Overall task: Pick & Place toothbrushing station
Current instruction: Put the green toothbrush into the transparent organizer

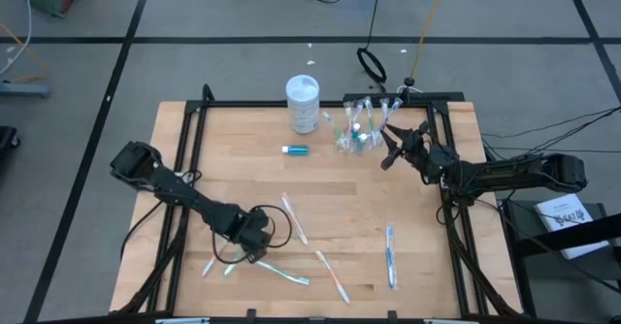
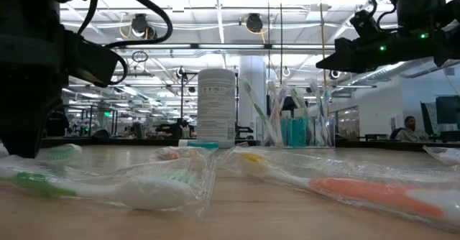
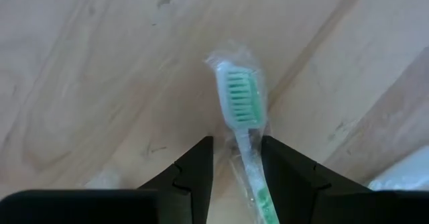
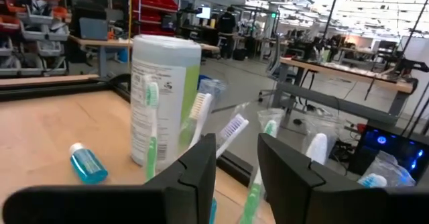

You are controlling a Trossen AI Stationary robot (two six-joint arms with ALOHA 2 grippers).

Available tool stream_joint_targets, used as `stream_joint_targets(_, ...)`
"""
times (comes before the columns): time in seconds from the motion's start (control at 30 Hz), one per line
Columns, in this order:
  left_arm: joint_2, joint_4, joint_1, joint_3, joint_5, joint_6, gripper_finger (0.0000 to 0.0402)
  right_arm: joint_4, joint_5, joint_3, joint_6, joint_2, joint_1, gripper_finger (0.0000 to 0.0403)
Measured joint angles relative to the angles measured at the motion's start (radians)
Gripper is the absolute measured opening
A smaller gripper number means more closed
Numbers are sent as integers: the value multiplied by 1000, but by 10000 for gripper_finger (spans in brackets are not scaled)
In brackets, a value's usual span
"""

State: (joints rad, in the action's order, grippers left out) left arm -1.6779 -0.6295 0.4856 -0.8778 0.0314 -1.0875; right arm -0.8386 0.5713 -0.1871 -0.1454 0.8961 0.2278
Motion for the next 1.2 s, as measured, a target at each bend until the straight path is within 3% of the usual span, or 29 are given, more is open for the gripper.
stream_joint_targets(0.27,-3,-5,-48,4,23,220,127,-30,2,0,-58,0,0,102)
stream_joint_targets(0.4,-4,10,-79,4,67,355,94,-54,2,0,-78,0,0,102)
stream_joint_targets(0.53,-5,18,-126,5,150,397,35,-68,2,0,-77,0,0,102)
stream_joint_targets(0.6,-8,40,-151,8,245,411,13,-69,2,0,-77,0,0,102)
stream_joint_targets(0.73,-12,151,-192,-1,395,444,18,-69,-8,0,-77,0,0,102)
stream_joint_targets(0.8,-11,207,-209,-26,410,496,21,-69,-78,0,-76,0,0,102)
stream_joint_targets(0.87,-11,245,-221,-58,429,552,21,-74,-216,0,-76,0,0,102)
stream_joint_targets(1.03,-10,294,-246,-179,603,678,7,-165,-573,0,-60,6,0,102)
stream_joint_targets(1.2,-8,404,-262,-288,725,896,14,-262,-710,0,36,47,-1,102)
